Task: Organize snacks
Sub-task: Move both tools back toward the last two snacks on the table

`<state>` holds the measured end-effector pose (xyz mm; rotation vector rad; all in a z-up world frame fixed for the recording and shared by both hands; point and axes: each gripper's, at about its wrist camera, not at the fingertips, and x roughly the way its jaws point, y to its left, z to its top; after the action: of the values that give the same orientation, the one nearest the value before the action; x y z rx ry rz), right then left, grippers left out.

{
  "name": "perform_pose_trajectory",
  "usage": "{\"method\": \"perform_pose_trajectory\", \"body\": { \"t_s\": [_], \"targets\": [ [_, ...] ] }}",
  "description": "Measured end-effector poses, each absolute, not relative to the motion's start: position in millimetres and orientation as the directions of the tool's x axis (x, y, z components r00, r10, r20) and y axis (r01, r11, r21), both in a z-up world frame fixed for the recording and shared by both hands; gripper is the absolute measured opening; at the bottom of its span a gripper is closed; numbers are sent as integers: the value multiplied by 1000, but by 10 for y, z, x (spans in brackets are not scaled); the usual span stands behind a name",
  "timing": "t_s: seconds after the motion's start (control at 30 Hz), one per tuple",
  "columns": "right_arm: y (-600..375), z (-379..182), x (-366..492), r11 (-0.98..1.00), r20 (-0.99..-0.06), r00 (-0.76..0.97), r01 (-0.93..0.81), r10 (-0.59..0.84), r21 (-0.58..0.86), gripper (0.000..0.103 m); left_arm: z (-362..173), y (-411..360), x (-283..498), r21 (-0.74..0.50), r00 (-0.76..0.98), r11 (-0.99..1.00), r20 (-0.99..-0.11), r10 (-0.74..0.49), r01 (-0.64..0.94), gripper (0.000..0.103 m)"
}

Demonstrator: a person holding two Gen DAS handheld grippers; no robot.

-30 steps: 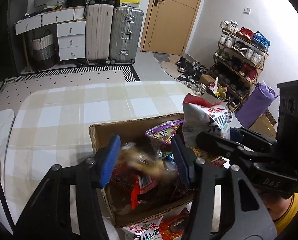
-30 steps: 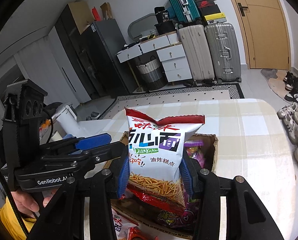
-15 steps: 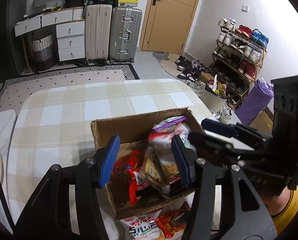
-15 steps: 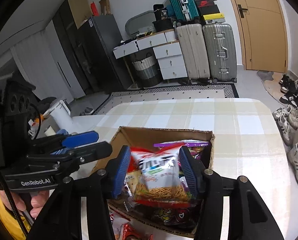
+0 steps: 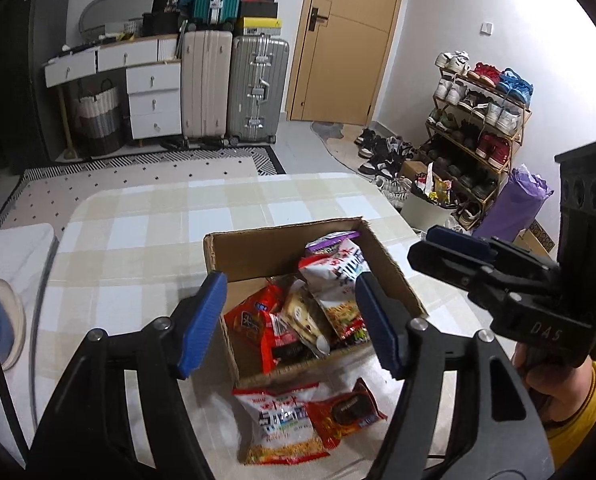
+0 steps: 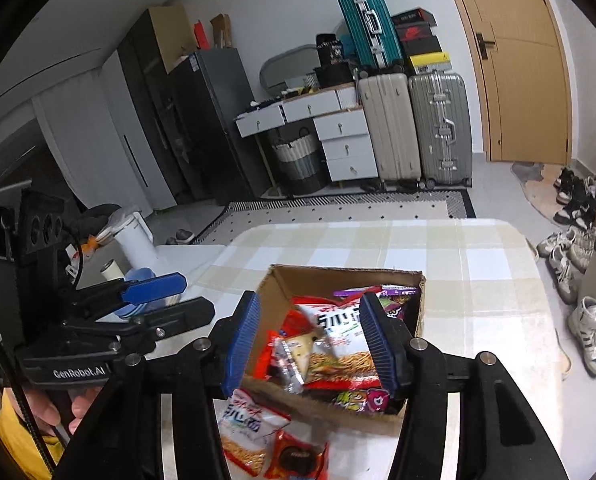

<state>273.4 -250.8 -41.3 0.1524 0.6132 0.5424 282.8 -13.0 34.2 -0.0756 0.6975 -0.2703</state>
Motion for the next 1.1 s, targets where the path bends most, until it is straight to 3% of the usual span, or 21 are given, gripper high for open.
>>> {"method": "perform_pose_trajectory", "body": {
  "t_s": [0.07,0.13,0.23,0.43,0.6,0.7,0.9,1.1],
  "targets": [
    [-2506,-322,2591,848,-487,694,-447,530,285,67,427,-153,2657,-144,745,964,-612,-265,224,66],
    [-2482,-226,2430,846,-473,703,-461,532,266,67,518,-175,2506,-134,754,963,-601,-265,232,72],
    [-2455,-113,2195,843,-455,711,-476,536,249,67,663,-208,2262,-113,774,964,-577,-260,239,73],
    [-2500,149,1732,848,-377,760,-476,530,233,84,929,-220,1835,-103,801,963,-537,-264,249,78],
    [-2494,299,1318,847,-327,781,-490,532,207,89,1113,-164,1458,-93,827,964,-497,-262,250,80],
    [-2522,333,1052,856,-282,809,-482,516,185,99,1178,-128,1257,-88,844,967,-473,-253,240,81],
    [-2599,291,638,855,-194,835,-485,515,183,102,1160,31,815,-98,871,972,-430,-236,215,83],
    [-2680,46,431,859,-186,842,-472,506,198,102,1012,219,477,-127,886,973,-404,-227,192,84]
  ]
}}
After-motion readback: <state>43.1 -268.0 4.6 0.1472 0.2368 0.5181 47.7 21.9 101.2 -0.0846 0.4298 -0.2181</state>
